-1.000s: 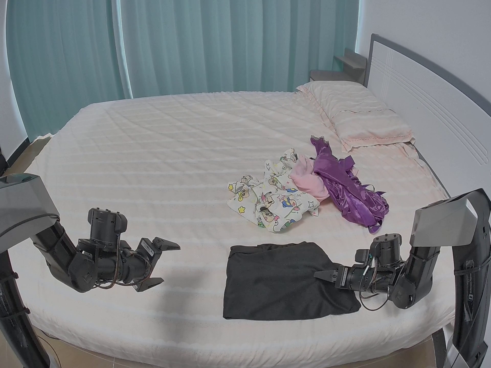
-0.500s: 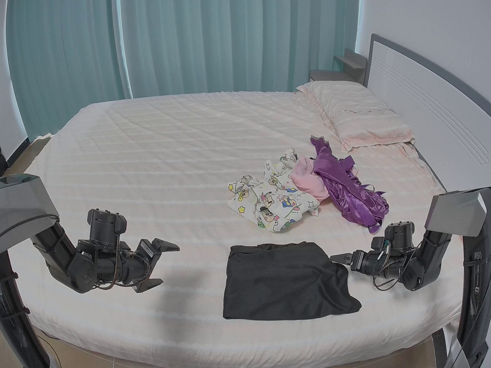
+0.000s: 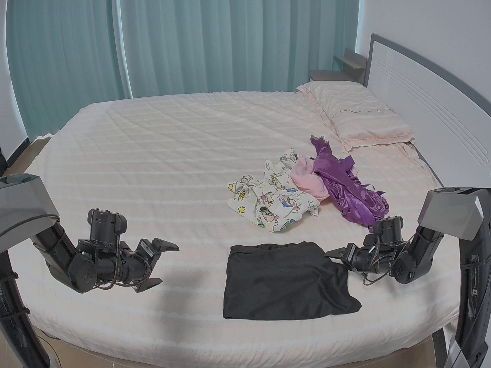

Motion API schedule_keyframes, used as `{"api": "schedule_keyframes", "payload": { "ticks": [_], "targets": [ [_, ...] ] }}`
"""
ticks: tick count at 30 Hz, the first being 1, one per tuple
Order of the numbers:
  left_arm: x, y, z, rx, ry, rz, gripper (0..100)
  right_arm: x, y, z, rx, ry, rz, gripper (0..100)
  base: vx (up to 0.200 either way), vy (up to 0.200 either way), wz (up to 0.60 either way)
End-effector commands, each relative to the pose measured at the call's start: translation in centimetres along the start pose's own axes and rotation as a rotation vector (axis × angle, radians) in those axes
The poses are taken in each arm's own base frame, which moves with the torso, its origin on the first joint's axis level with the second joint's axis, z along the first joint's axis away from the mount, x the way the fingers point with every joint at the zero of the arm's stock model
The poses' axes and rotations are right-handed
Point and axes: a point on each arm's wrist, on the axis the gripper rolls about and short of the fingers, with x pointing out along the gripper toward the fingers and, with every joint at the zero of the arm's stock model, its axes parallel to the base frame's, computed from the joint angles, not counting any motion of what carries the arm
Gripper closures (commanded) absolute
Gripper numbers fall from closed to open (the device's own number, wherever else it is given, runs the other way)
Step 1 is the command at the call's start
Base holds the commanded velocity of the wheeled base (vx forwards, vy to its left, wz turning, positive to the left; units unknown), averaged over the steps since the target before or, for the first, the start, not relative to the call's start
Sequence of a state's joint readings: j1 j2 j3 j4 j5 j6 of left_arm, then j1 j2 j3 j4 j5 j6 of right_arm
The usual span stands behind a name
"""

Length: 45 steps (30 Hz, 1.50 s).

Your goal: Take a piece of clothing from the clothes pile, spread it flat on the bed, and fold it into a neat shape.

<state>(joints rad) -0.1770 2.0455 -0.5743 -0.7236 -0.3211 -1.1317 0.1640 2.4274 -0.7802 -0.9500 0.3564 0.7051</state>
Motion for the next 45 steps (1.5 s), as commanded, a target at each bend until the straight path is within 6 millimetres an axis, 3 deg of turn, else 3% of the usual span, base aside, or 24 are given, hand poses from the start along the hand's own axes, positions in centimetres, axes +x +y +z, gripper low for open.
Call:
{"api": "schedule_keyframes", "payload": {
  "ticks": [1, 11, 22, 23, 31, 45],
  "targets": [
    [0.2, 0.0, -0.1, 0.002, -0.002, 0.006, 0, 0.6, 0.9, 0.9, 0.018, -0.042, -0.012, 100, 0.0, 0.0, 0.0],
    [0.2, 0.0, -0.1, 0.002, -0.003, 0.007, 0, -0.5, 0.7, 3.2, 0.047, -0.112, -0.03, 100, 0.0, 0.0, 0.0],
    [0.2, 0.0, -0.1, 0.002, -0.004, 0.006, 0, 0.0, 0.6, 1.8, -0.01, -0.068, -0.048, 100, 0.0, 0.0, 0.0],
    [0.2, 0.0, -0.1, 0.002, -0.004, 0.006, 0, 0.3, 0.7, 1.4, -0.031, -0.054, -0.05, 0, 0.0, 0.0, 0.0],
    [0.2, 0.0, -0.1, 0.002, -0.003, 0.007, 0, 1.3, 0.9, -0.5, -0.165, -0.041, -0.121, 0, 0.0, 0.0, 0.0],
    [0.2, 0.1, -0.1, 0.002, -0.007, 0.01, 0, 1.2, 0.0, 1.3, -0.277, -0.188, -0.248, 0, 0.0, 0.0, 0.0]
  ]
}}
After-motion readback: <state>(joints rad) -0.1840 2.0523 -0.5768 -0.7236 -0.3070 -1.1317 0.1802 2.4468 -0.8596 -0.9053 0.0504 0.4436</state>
